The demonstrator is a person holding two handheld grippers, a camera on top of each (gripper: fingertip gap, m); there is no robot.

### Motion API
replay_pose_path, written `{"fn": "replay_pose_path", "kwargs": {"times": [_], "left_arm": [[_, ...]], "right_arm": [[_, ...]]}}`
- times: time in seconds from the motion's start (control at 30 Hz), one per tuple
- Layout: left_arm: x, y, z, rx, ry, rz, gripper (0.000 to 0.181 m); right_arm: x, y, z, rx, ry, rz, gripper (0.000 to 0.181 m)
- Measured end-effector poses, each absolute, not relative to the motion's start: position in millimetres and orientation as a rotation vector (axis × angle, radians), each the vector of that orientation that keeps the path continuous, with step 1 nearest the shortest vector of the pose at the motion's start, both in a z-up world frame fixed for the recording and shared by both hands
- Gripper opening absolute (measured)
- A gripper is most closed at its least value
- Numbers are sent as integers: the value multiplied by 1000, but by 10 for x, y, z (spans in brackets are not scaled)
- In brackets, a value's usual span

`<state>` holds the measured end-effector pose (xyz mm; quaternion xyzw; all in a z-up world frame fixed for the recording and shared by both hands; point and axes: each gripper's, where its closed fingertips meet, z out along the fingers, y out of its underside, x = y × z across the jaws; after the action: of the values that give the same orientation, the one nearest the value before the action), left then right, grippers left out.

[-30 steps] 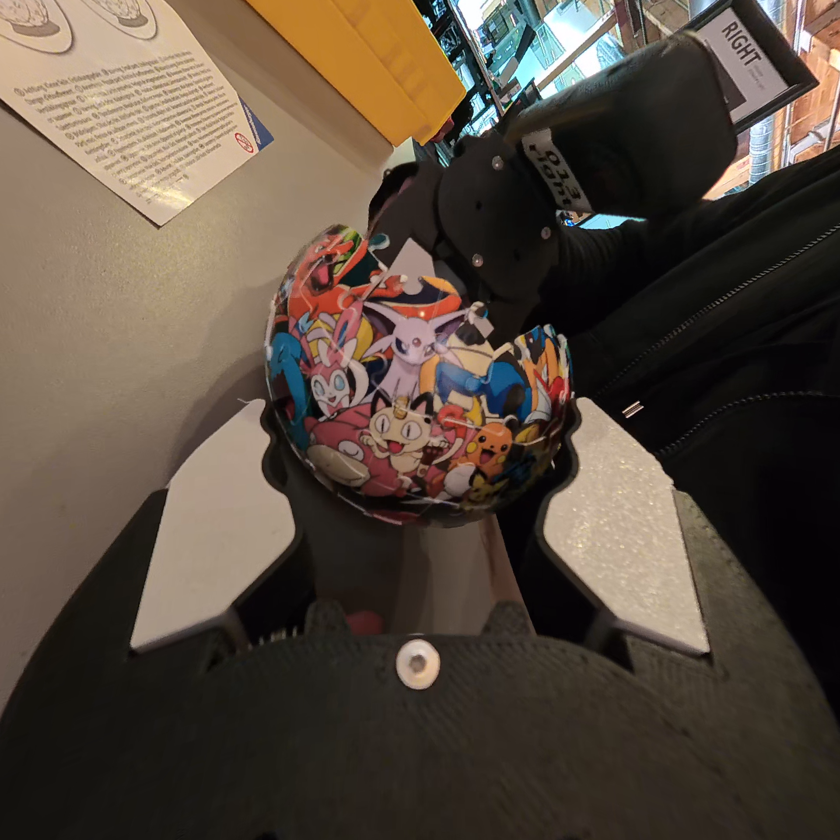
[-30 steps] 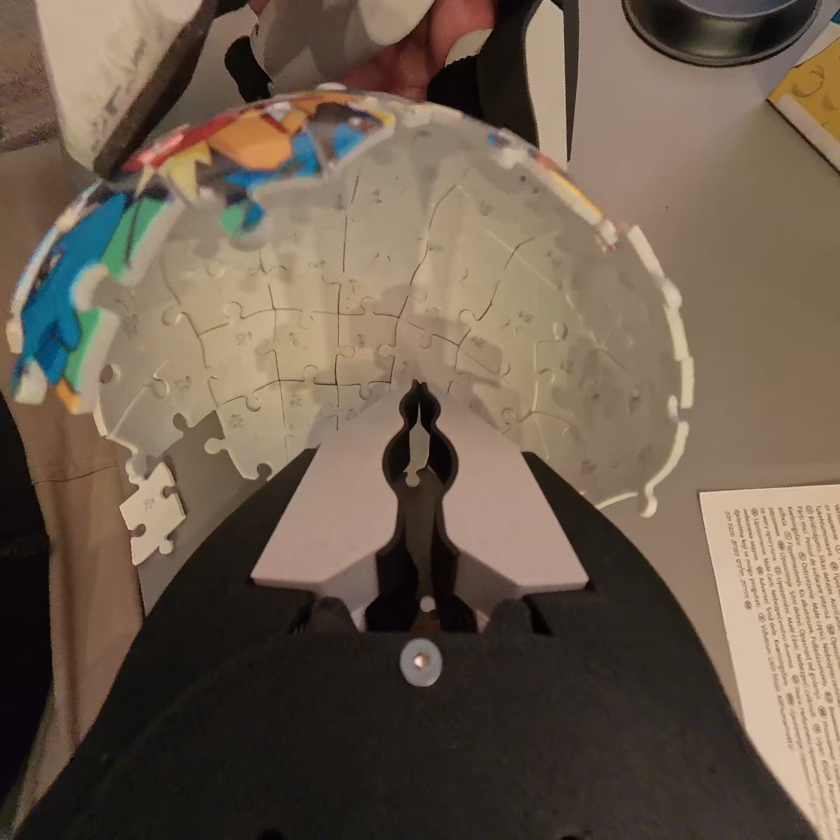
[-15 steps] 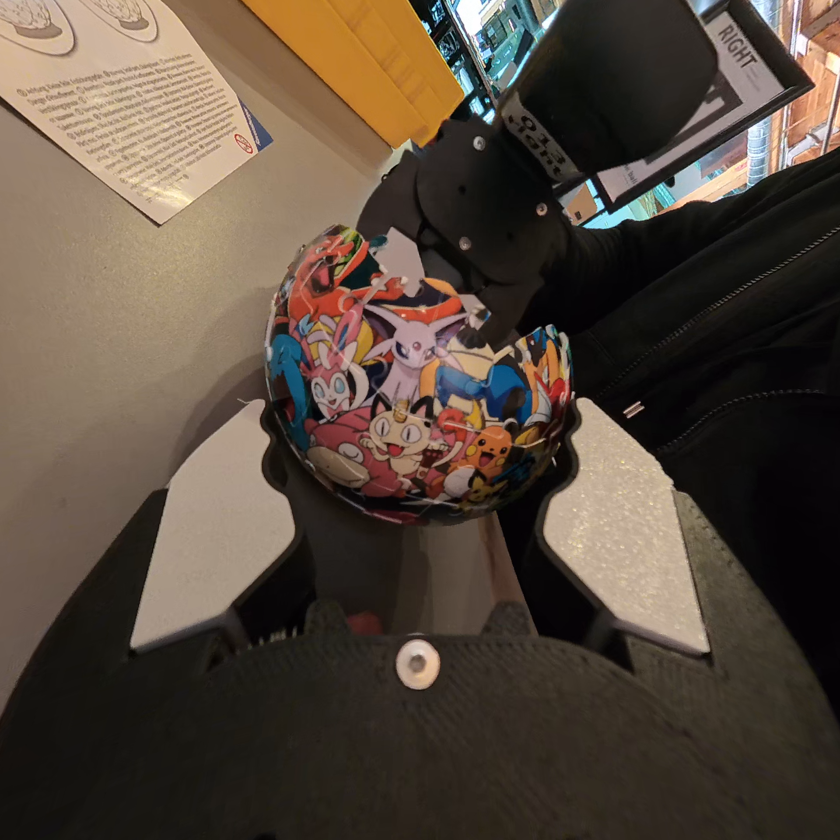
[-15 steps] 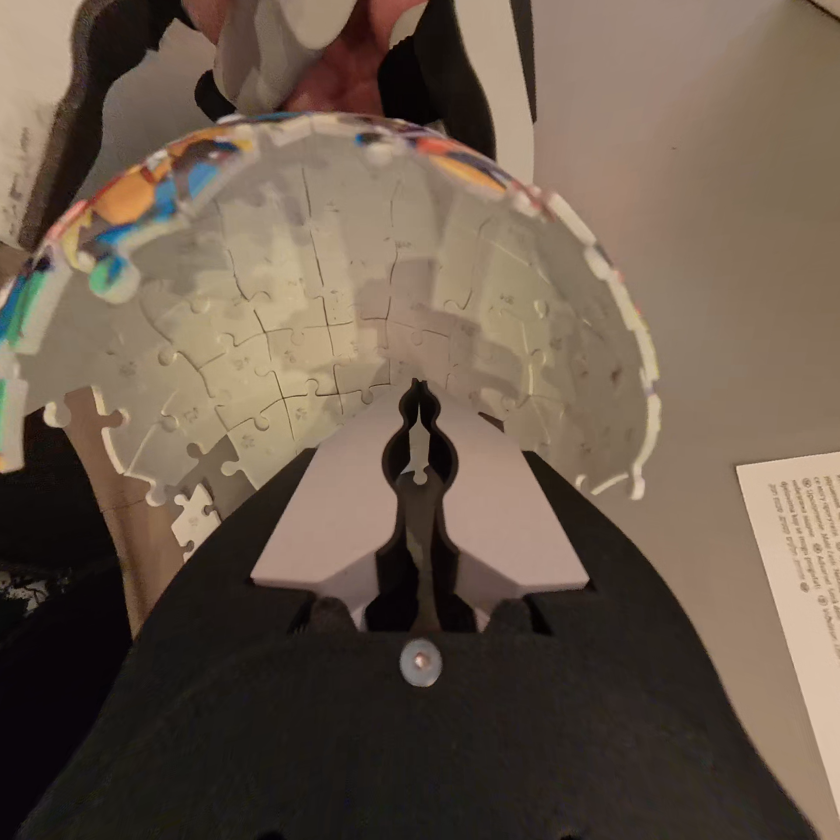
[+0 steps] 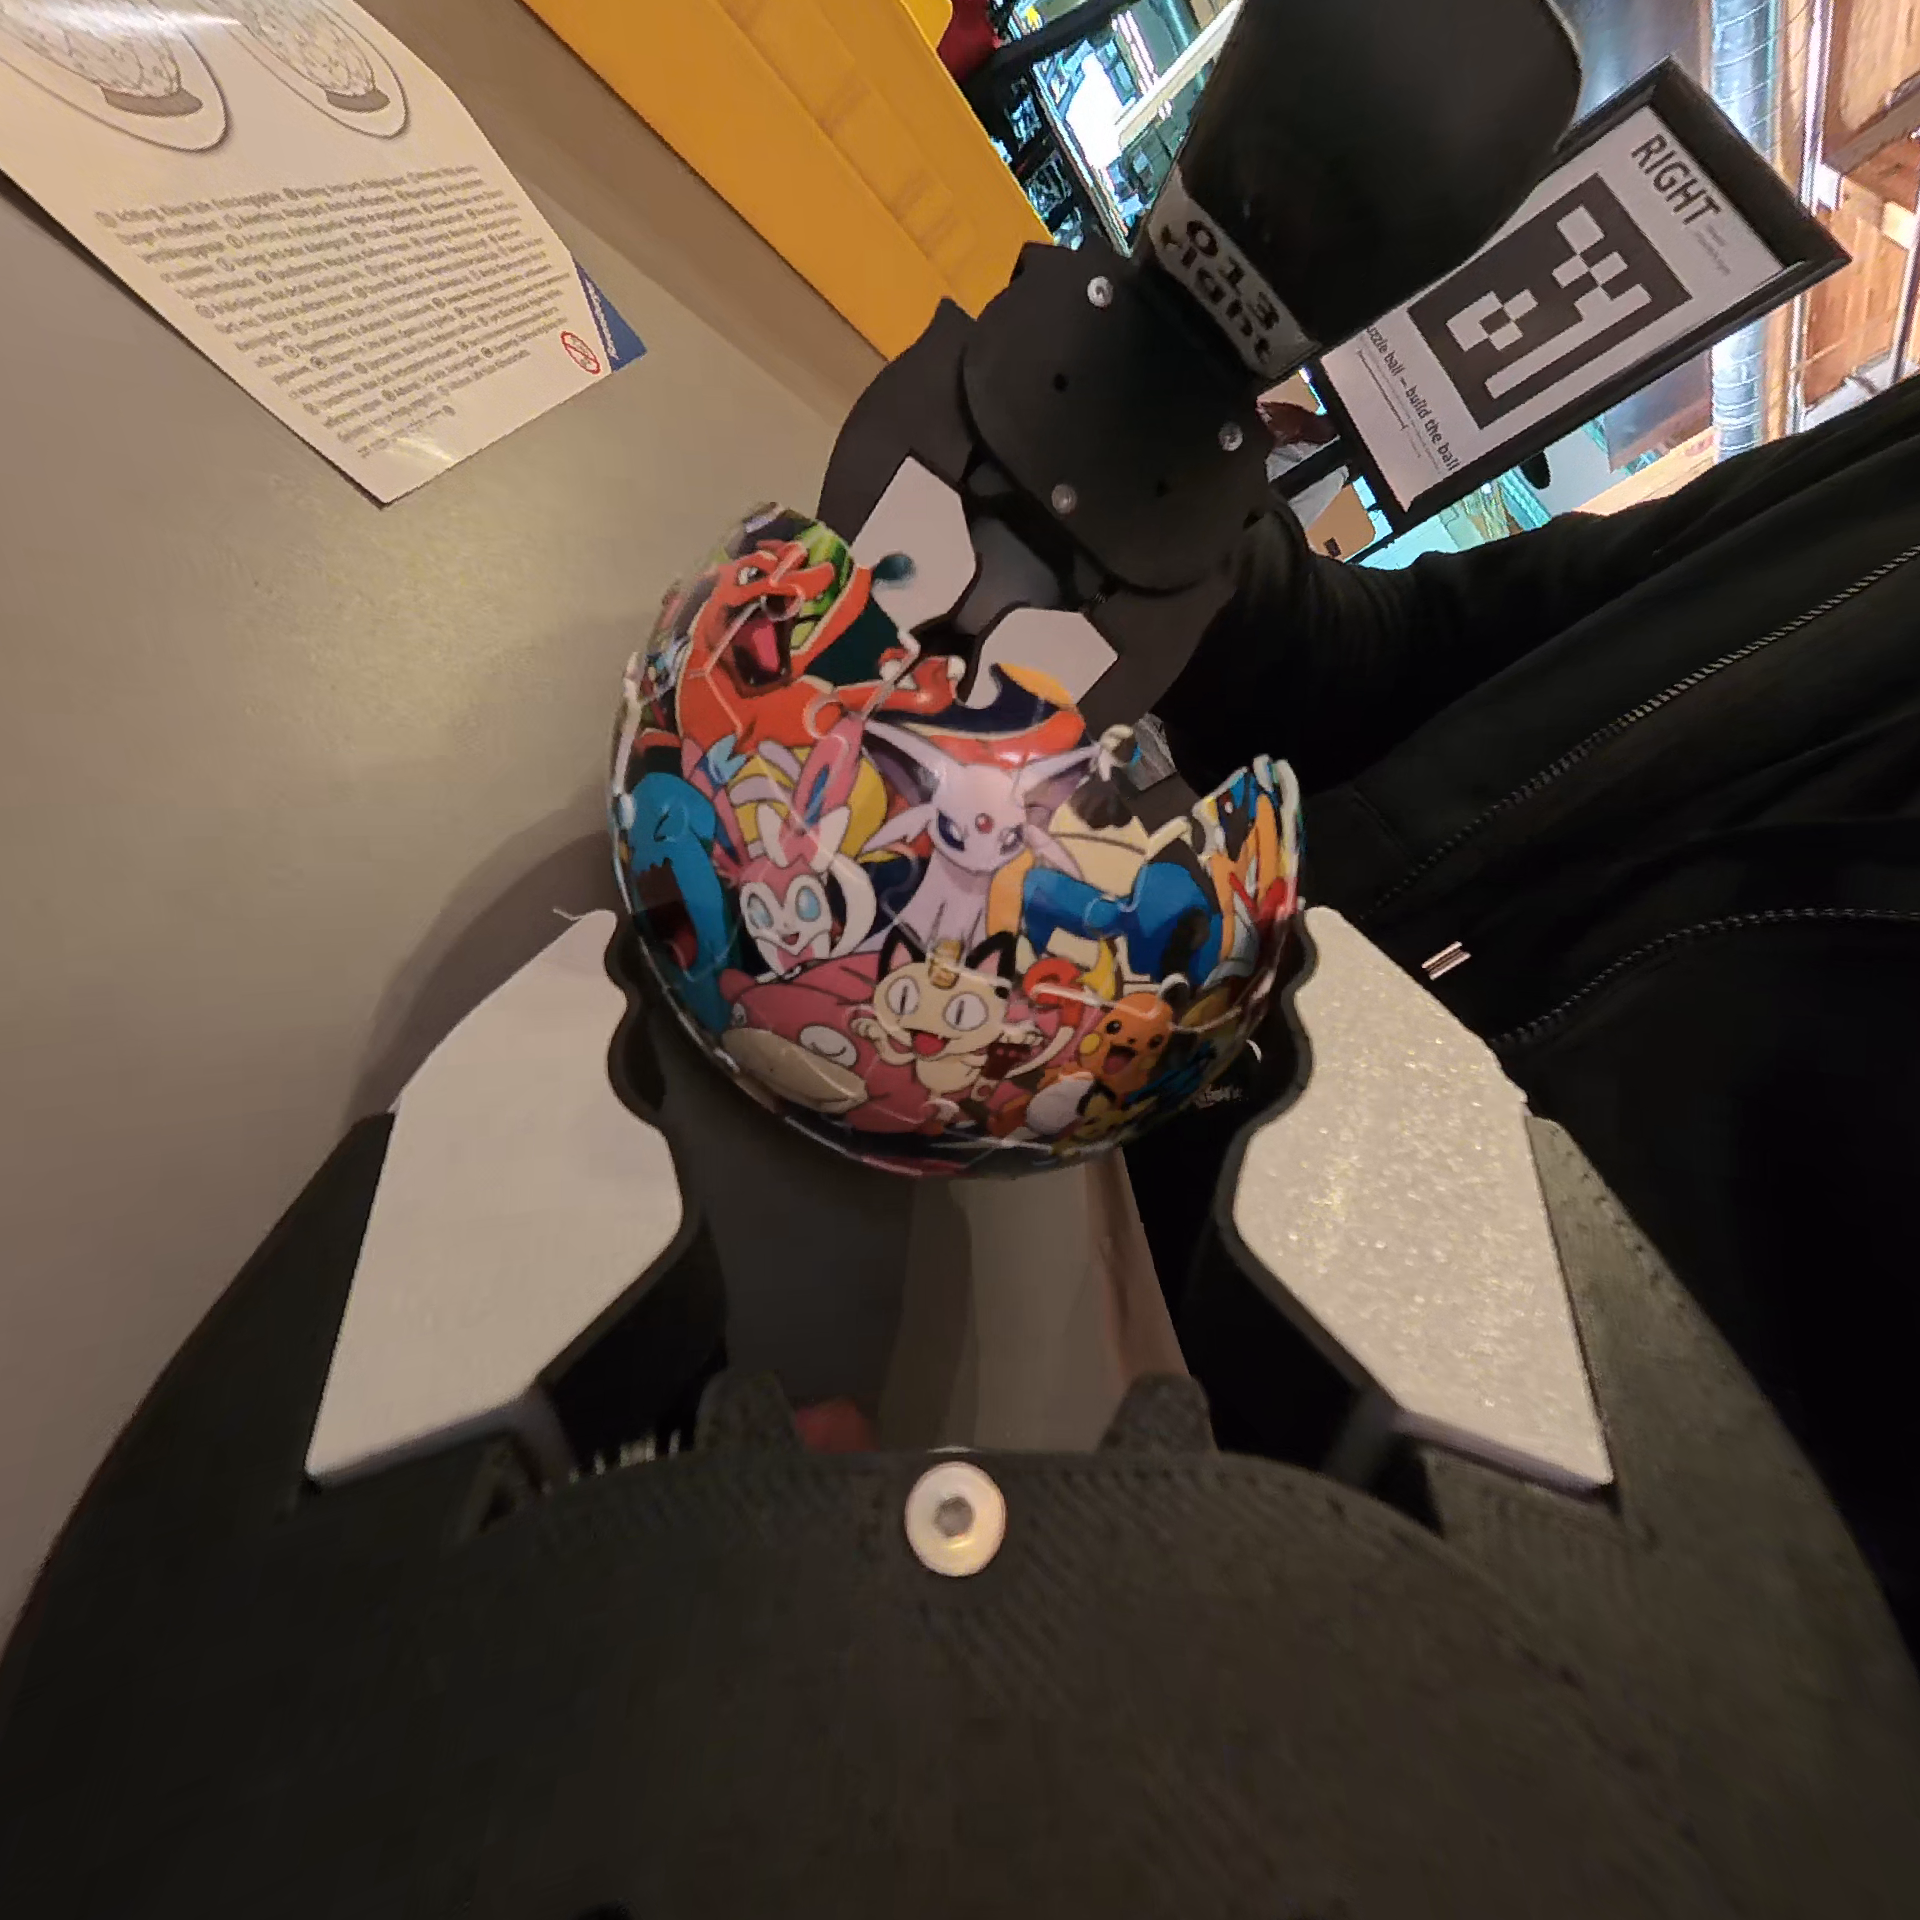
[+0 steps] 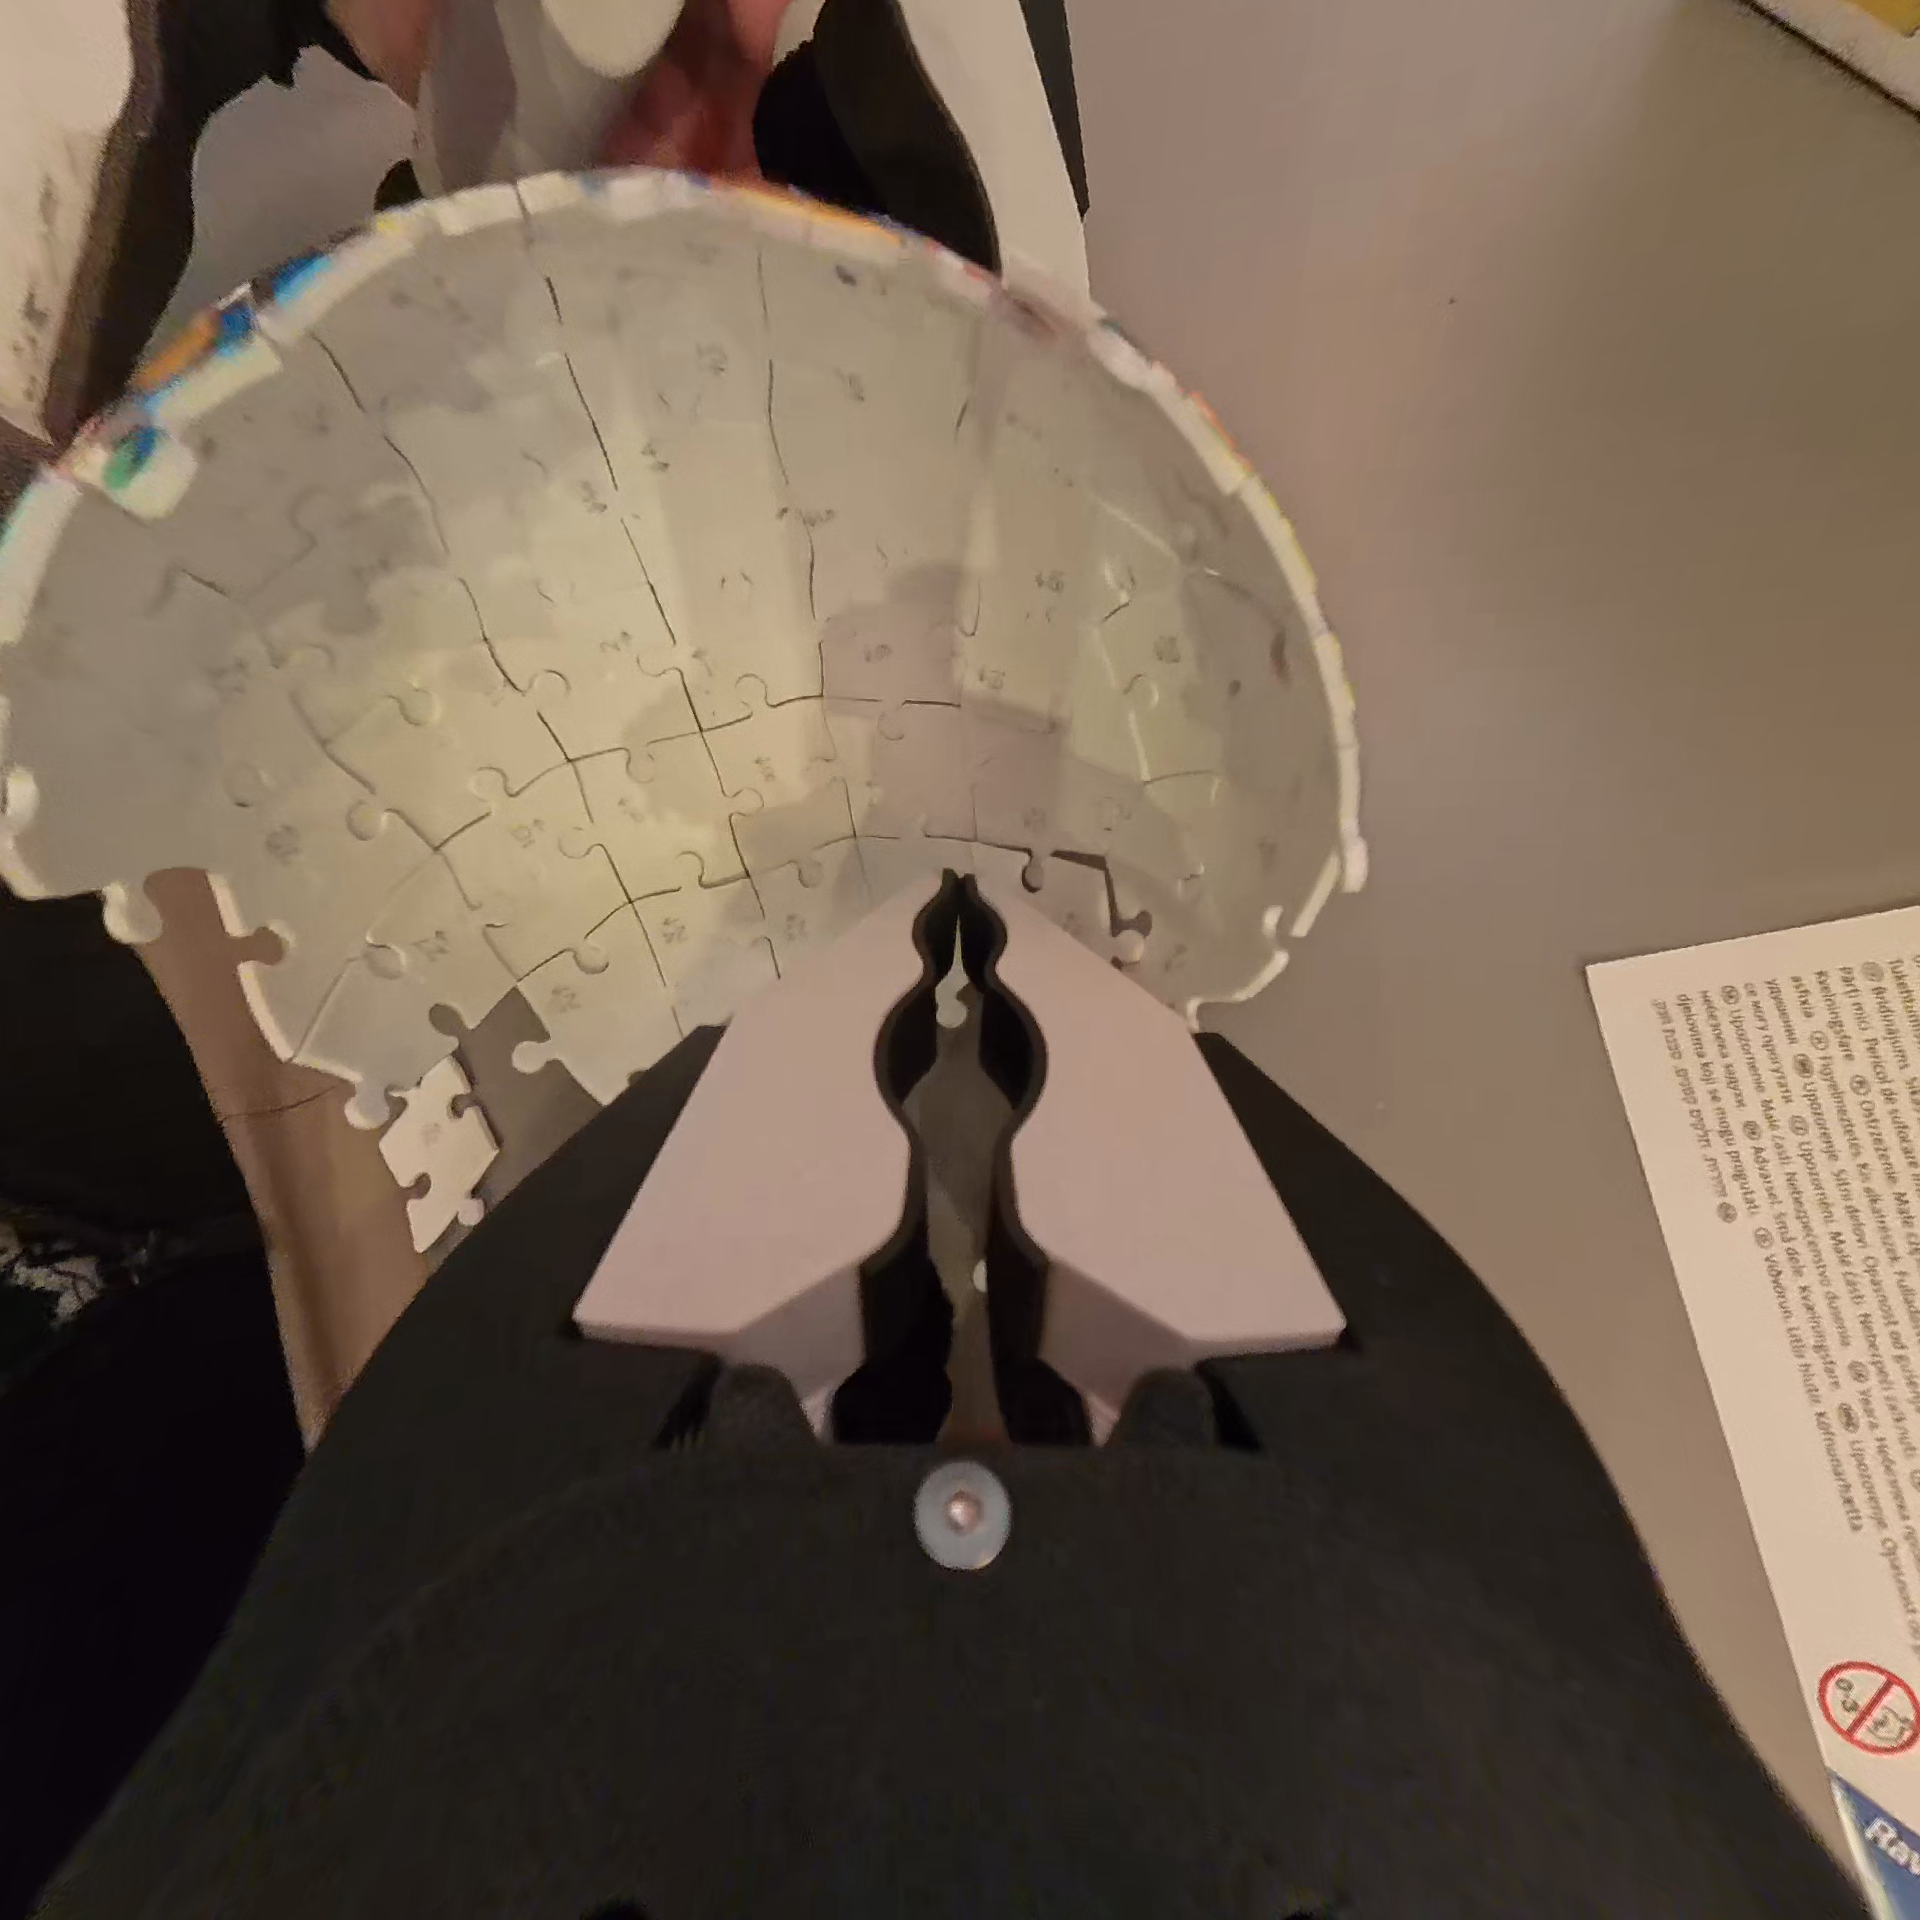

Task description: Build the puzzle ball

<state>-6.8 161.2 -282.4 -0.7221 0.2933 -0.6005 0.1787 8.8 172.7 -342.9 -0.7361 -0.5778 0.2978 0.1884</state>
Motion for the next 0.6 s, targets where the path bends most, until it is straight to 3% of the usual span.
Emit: {"fn": "replay_pose_path", "kwargs": {"times": [0.6], "left_arm": [[-204,1468,-2816,-2058,843,-1683,110]], "right_arm": [[388,1930,-3035,-2091,-1399,842,0]]}}
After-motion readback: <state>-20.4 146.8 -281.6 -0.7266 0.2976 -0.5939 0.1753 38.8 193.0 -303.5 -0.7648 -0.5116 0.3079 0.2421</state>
